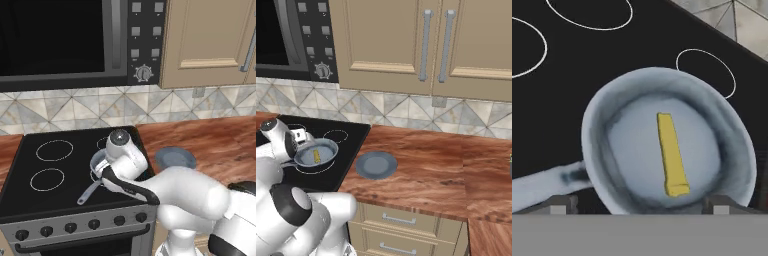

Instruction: Pick up the butter stick and place it in the pan. Then turn on the burner for the pan.

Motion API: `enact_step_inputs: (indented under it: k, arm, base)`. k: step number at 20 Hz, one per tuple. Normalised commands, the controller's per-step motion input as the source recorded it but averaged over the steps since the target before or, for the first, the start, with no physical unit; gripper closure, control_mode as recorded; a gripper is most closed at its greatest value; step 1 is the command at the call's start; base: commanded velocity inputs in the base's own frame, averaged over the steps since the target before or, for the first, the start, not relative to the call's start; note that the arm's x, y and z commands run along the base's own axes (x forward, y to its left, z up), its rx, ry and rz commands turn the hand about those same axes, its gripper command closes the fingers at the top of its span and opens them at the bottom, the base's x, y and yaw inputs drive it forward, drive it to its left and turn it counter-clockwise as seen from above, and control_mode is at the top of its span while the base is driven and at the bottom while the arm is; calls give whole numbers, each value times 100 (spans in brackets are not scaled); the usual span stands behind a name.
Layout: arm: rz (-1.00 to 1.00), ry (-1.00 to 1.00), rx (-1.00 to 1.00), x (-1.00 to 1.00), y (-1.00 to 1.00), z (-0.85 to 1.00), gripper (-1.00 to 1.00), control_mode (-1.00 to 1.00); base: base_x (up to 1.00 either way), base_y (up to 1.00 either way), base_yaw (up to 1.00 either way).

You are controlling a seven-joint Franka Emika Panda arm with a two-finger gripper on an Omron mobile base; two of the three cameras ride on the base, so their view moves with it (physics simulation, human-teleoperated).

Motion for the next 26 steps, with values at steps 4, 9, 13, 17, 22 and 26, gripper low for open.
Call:
enact_step_inputs:
  k: [4, 9, 13, 17, 22, 26]
  arm:
    - [0, -14, 0, -64, 36, 41, -100, -100]
    - [-6, -12, 0, -74, 35, 12, -100, -100]
    - [-10, -11, 1, -79, 16, -8, -100, -100]
    - [-10, -9, 7, -80, 11, -22, -100, -100]
    - [-9, -5, 11, -79, 5, -20, -100, -100]
    - [-1, -1, 5, -36, -1, -24, -100, -100]
  base:
    - [0, 0, 0]
    - [0, 0, 0]
    - [0, 0, 0]
    - [0, 0, 0]
    - [0, 0, 0]
    - [0, 0, 0]
